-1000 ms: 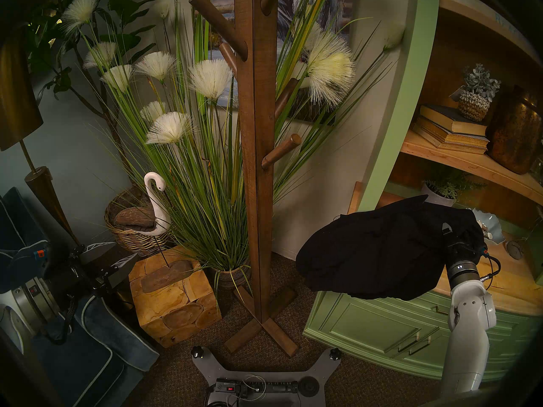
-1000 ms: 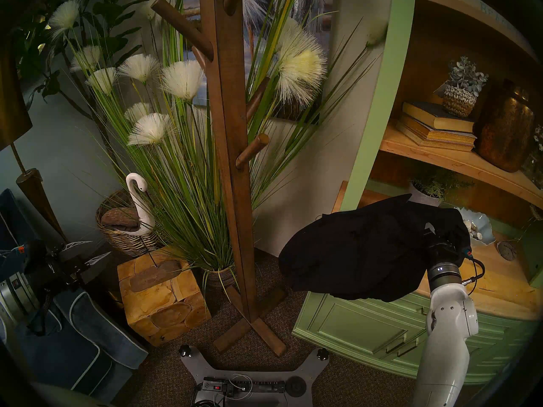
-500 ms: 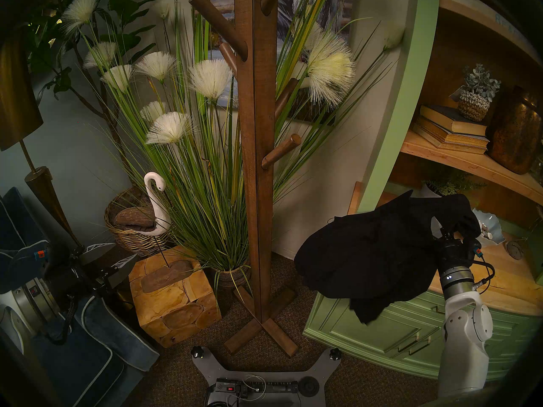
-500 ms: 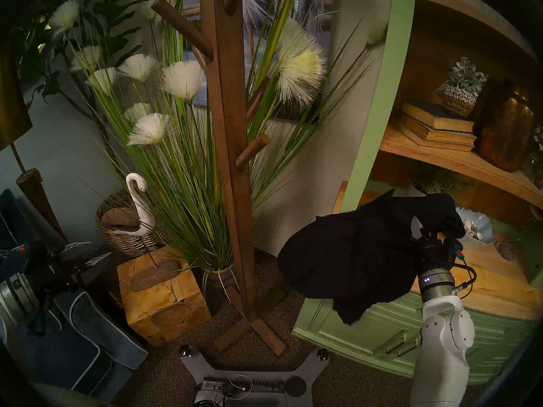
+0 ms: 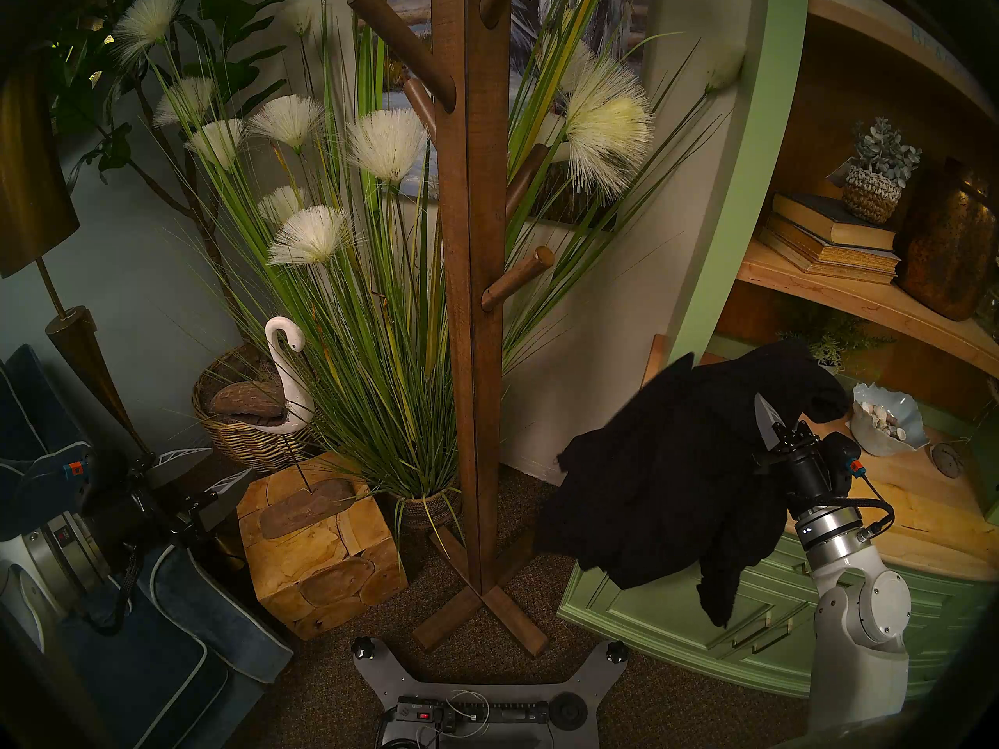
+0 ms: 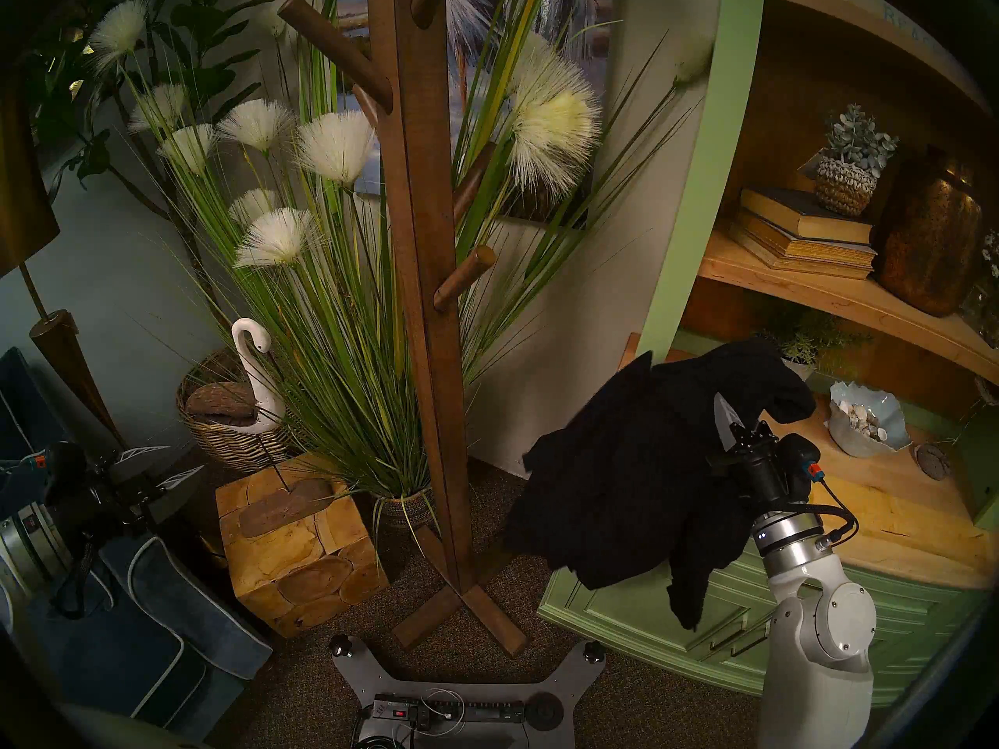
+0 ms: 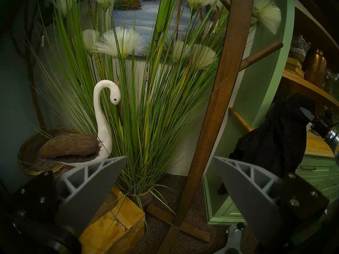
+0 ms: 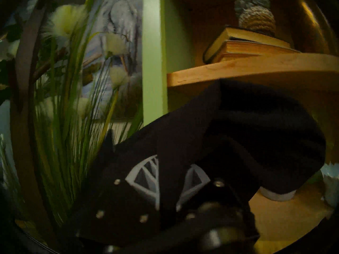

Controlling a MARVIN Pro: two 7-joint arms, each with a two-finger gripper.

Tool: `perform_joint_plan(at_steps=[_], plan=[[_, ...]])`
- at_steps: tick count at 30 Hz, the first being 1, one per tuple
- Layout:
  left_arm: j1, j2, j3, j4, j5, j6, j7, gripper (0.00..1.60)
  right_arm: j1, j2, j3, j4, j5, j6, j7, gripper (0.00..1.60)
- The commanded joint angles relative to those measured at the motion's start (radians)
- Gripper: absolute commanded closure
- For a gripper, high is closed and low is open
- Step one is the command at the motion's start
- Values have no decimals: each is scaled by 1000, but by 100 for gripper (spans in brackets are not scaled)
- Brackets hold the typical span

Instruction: Pick up jacket and place on coat hanger

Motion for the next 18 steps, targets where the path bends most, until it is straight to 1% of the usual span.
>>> perform_joint_plan(at_steps=[1,6,7,8,9,14,15,16,18], plan=[[-6,2,2,-14,-7,-2,-5,0,14,54,18,-72,-81,-113,73,160],[-6,2,2,-14,-6,-2,-5,0,41,78,24,-92,-153,-181,126,160],[-6,2,2,-14,-6,-2,-5,0,46,83,25,-97,-165,-184,135,160],[-7,2,2,-14,-6,-2,-5,0,52,88,24,-100,-180,-218,146,160],[-7,2,2,-14,-6,-2,-5,0,57,91,24,-107,-187,-206,152,160],[-7,2,2,-14,-5,-2,-5,0,84,111,15,-135,-246,-286,199,160],[-7,2,2,-14,-5,-2,-5,0,90,115,13,-142,-254,-276,206,160],[-7,2,2,-14,-5,-2,-6,0,96,117,10,-146,-264,-306,214,160],[-8,2,2,-15,-5,-2,-6,0,111,123,5,-159,-282,-340,229,160]])
